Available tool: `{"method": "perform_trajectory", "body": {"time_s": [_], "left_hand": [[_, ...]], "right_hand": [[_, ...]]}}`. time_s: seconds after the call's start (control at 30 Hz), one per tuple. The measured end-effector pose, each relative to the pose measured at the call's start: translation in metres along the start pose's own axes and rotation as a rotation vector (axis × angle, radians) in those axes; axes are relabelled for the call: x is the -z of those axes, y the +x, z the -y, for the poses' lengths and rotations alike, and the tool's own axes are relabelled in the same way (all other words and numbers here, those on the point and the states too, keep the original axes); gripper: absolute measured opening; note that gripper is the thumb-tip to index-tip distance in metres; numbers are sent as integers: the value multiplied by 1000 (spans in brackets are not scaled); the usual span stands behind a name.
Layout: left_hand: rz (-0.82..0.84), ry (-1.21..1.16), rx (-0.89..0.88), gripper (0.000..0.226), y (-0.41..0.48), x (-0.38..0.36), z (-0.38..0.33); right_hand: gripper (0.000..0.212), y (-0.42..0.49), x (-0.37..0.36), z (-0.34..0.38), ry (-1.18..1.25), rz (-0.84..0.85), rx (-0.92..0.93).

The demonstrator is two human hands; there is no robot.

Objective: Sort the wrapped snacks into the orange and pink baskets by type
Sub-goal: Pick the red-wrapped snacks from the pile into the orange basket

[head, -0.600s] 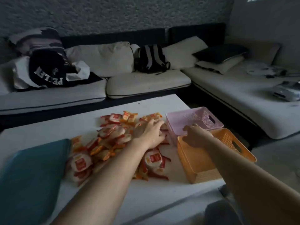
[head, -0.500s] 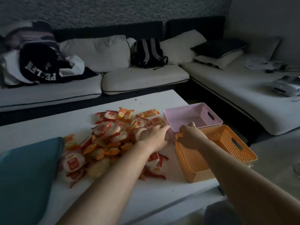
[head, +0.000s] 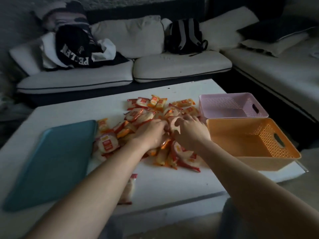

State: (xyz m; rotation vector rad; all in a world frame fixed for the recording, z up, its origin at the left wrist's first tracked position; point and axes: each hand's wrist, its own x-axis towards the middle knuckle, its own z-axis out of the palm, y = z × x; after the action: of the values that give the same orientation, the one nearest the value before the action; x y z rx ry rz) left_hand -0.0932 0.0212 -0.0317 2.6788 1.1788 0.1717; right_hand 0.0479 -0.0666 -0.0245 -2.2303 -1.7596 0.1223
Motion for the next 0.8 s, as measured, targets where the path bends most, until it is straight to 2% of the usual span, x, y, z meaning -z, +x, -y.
{"method": "perform_trajectory", "body": {"time_s": [0.13, 0.23, 0.33, 0.4, 0.47, 0.53, 0.63, 0.7, 0.73, 0.8], "left_hand": [[27, 14, 109, 15, -60, 16, 35], [163, 66, 214, 18, -101, 18, 56], [384, 72, 297, 40, -122, 1, 78], [528, 45, 292, 68, -129, -8, 84], [600, 141, 263, 100, -134, -13, 85], [581, 264, 217, 112, -136, -17, 84], [521, 315, 169, 108, -130, -21, 78], [516, 305, 194, 106, -125, -20, 71], [518, 296, 207, 99, -121, -19, 69], [526, 271, 212, 69, -113, -18, 67]], "right_hand": [[26, -24, -18, 43, 30, 225, 74], [29, -35, -34, 58, -16, 394, 132], [31, -39, -50, 62, -54, 513, 125], [29, -41, -60, 62, -131, 547, 166], [25, -41, -66, 63, -209, 507, 171], [30, -37, -70, 62, -201, 421, 109], [51, -29, -62, 51, -163, 266, -25], [55, -27, -54, 39, -127, 156, -143], [56, -25, -54, 30, -105, 133, -198], [63, -22, -58, 14, -42, 169, -314]]}}
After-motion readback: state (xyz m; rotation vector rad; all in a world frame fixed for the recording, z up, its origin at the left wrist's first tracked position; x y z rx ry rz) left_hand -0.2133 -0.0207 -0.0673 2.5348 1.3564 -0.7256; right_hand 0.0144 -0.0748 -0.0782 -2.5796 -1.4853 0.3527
